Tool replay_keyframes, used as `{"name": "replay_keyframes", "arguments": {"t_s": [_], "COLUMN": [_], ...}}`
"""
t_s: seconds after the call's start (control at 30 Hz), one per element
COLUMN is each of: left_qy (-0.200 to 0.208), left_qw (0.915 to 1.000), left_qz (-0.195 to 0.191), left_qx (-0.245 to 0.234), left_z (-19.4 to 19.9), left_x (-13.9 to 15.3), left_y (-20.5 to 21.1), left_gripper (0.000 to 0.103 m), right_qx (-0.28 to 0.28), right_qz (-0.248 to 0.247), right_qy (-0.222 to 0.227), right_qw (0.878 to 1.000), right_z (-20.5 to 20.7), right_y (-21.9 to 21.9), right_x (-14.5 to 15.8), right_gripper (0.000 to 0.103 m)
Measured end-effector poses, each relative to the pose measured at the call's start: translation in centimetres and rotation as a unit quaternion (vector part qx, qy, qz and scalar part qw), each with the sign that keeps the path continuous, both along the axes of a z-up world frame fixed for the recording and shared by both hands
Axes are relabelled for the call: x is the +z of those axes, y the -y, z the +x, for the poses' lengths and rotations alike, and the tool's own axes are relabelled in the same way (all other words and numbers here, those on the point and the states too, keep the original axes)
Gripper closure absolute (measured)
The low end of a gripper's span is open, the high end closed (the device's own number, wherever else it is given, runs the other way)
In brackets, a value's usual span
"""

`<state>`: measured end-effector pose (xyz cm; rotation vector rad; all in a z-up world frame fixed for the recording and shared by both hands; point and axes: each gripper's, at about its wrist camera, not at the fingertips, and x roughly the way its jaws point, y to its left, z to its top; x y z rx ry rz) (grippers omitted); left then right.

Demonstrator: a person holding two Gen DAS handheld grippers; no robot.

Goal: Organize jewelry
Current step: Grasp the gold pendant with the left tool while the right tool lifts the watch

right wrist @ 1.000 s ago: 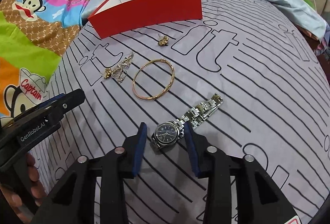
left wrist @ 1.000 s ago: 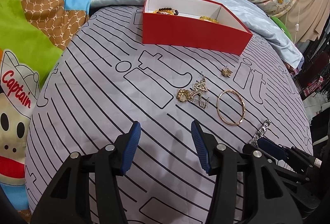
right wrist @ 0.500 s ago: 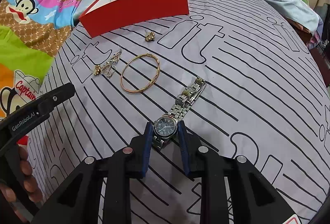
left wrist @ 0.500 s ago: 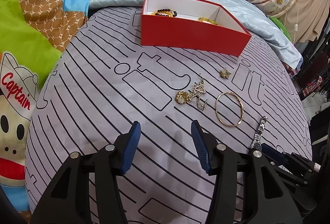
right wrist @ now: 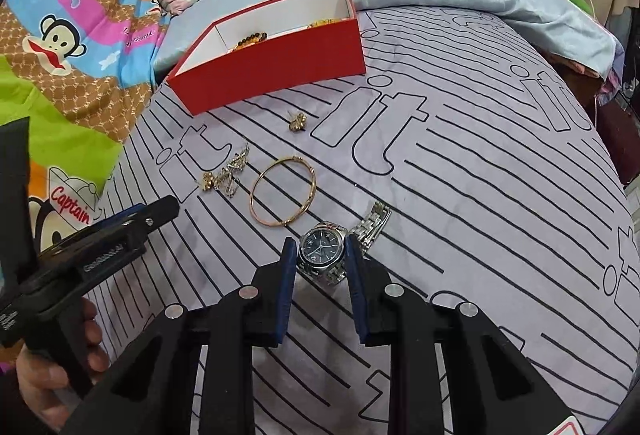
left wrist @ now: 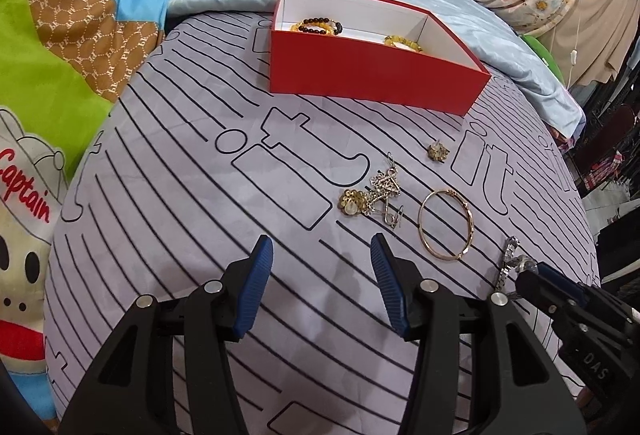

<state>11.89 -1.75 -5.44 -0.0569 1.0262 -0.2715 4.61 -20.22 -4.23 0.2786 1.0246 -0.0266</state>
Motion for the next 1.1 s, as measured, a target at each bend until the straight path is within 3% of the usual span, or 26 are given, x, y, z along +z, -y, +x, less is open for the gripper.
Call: {"name": "replay_keyframes", "arguments": {"t_s": [0.2, 0.37, 0.43, 0.63, 0.9, 1.1], "left_qy": [0.000, -0.006, -0.005, -0.003, 0.003, 0.019], "left_qw": [1.0000, 0.9999, 1.0000, 0.9998, 0.9997, 0.9991], "left_qz": [0.000, 0.002, 0.002, -0.001, -0.014, -0.028], "left_qx": [-0.008, -0.008, -0.008, -0.019, -0.022, -0.026], "left_z": [1.6, 2.8, 3.0, 3.0, 2.4, 1.7], "left_x": [-1.0, -2.0, -2.1, -2.2, -1.1, 1.6], "left_y": [1.4, 2.0, 2.0, 2.1, 1.5, 0.7], "left_gripper": [0.055, 0.073, 0.074, 0.097, 0.097, 0.097], "right_qx": [0.001, 0.002, 0.001, 0.003, 0.008, 0.015], "right_qz": [0.006, 0.008, 0.007, 0.009, 0.005, 0.002], "right_qy": [0.004, 0.004, 0.005, 0.005, 0.012, 0.030], "right_qw": [1.000, 1.000, 1.000, 1.000, 1.000, 0.999], "right_z": [0.4, 0.6, 0.5, 0.8, 0.9, 1.2], "right_y": [0.5, 0.7, 0.7, 0.9, 0.6, 0.5], "right_x": [0.3, 0.3, 0.3, 0.3, 0.8, 2.4], "right_gripper": [0.080, 0.080, 0.080, 0.080, 0.080, 0.080]}}
